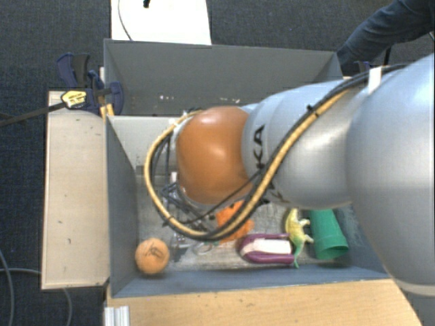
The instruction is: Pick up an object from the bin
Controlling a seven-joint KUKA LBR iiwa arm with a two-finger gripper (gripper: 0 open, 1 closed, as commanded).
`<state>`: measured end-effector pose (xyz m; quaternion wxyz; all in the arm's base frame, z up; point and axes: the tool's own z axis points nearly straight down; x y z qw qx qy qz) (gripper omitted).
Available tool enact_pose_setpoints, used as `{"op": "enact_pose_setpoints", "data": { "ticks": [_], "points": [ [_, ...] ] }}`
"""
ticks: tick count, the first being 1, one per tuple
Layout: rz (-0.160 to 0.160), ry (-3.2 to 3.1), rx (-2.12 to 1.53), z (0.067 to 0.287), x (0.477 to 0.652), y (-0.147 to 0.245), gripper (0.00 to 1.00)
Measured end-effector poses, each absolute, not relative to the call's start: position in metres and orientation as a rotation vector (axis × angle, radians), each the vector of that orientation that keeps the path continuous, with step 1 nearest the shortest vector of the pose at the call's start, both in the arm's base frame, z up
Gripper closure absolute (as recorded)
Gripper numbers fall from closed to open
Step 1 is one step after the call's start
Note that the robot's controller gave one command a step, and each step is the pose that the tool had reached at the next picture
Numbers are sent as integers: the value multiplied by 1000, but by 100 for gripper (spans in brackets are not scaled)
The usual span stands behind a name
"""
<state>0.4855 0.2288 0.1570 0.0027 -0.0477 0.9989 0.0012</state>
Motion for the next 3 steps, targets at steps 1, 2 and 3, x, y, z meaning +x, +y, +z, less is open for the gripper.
{"op": "enact_pose_setpoints", "data": {
  "ticks": [1, 2, 3],
  "points": [
    [0, 3088, -578, 152, 488, 250, 0],
    [3, 3076, -629, 122, 483, 251, 0],
    [1, 2954, -1063, 89, 486, 252, 0]
  ]
}}
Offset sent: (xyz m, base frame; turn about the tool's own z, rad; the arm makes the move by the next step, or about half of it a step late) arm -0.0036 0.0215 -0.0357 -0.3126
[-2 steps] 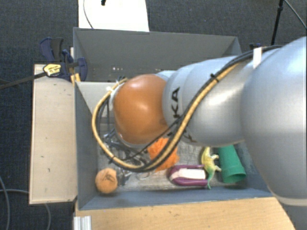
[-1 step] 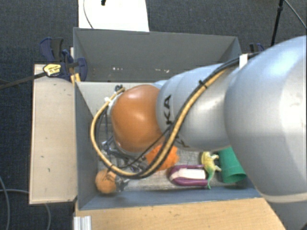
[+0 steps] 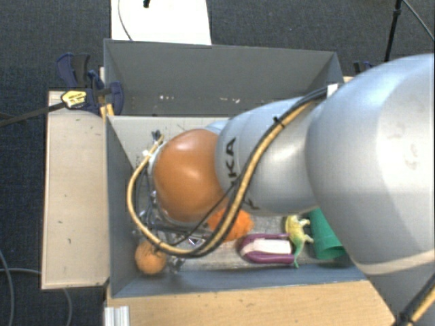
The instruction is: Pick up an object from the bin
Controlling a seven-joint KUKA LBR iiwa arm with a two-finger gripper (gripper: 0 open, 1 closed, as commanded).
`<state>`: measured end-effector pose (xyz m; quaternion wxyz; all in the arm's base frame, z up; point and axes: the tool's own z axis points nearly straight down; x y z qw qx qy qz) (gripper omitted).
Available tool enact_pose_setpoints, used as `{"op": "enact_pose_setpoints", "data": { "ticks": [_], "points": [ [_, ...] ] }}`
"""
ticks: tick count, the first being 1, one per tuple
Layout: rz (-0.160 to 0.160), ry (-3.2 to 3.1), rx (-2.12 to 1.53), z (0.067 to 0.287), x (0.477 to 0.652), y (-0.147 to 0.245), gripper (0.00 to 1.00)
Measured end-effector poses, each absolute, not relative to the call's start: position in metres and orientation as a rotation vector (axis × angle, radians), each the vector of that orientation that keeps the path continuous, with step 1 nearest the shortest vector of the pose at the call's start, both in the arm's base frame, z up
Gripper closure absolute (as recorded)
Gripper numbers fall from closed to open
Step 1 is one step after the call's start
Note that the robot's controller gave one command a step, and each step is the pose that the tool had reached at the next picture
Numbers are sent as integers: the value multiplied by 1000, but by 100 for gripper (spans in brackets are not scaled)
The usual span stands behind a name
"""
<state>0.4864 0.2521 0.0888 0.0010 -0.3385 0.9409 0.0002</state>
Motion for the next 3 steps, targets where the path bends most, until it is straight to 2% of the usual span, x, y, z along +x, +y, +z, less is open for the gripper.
{"op": "enact_pose_setpoints", "data": {
  "ticks": [1, 3],
  "points": [
    [-6, 2617, -1716, 76, 497, 254, 100],
    [-1, 2620, -1714, 79, 496, 254, 100]
  ]
}}
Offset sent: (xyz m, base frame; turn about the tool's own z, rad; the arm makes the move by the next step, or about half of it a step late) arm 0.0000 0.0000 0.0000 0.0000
